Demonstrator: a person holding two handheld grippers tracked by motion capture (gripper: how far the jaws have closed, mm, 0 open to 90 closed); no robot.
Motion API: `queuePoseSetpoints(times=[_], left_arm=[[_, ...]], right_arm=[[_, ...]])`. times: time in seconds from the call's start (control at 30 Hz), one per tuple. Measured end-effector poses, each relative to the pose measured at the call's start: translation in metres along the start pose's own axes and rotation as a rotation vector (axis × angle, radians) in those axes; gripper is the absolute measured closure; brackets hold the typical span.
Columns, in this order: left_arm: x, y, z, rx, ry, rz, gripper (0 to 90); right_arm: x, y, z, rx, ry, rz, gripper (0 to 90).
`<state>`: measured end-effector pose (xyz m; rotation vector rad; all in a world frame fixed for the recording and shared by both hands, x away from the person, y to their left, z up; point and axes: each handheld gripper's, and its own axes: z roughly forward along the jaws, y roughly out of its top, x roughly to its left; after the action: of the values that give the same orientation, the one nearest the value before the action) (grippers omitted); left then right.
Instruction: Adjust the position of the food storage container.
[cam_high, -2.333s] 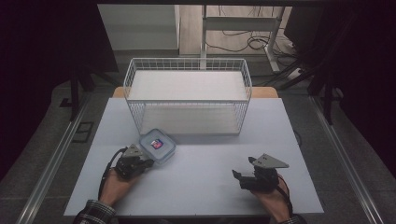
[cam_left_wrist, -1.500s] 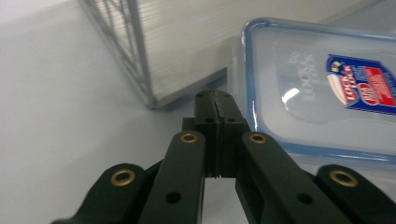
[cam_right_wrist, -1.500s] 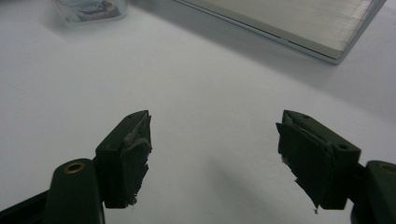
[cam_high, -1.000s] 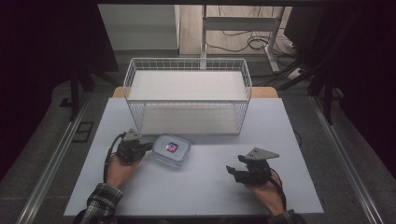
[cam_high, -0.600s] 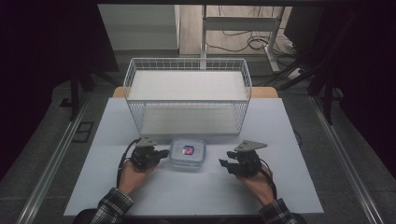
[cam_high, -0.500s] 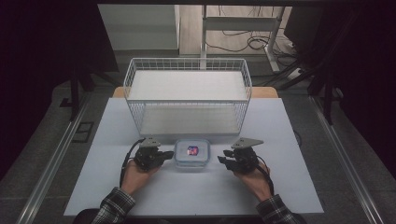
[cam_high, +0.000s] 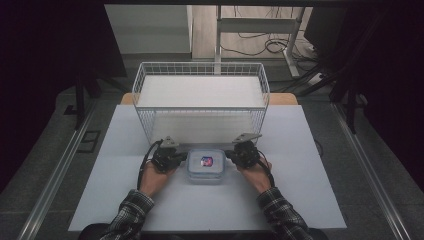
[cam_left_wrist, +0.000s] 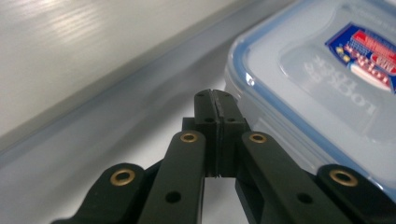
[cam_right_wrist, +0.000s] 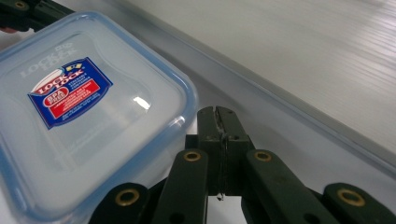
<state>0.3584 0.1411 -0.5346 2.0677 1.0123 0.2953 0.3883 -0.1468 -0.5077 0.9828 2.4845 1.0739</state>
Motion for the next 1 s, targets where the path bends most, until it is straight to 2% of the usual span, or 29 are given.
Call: queuePoseSetpoints(times=[0.13, 0.27, 0.37, 0.7, 0.8, 0.9, 1.0], left_arm=[[-0.004, 0.0, -0.005, 0.014, -0.002, 0.011, 90.0], [-0.011, -0.002, -0.012, 0.029, 0.002, 0.03, 90.0], [-0.016, -0.004, -0.016, 0.03, -0.004, 0.027, 90.0], [-0.036, -0.015, -0.024, 0.07, -0.008, 0.027, 90.0], [-0.038, -0.017, -0.025, 0.075, -0.01, 0.032, 90.0], [-0.03, -0.017, -0.039, 0.038, 0.023, 0.006, 85.9], [-0.024, -0.022, -0.055, -0.01, 0.0, -0.039, 75.1]], right_arm=[[-0.002, -0.001, -0.001, -0.005, 0.032, 0.003, 88.9], [0.002, -0.003, -0.006, -0.002, 0.051, 0.006, 88.9], [0.006, -0.005, -0.012, -0.003, 0.066, 0.013, 88.9], [0.022, -0.018, -0.023, 0.036, 0.072, 0.006, 88.9], [0.024, -0.02, -0.025, 0.049, 0.069, 0.002, 88.0], [0.023, -0.019, -0.033, 0.032, 0.028, -0.015, 86.5], [0.021, -0.022, -0.047, -0.007, 0.033, -0.014, 82.7]])
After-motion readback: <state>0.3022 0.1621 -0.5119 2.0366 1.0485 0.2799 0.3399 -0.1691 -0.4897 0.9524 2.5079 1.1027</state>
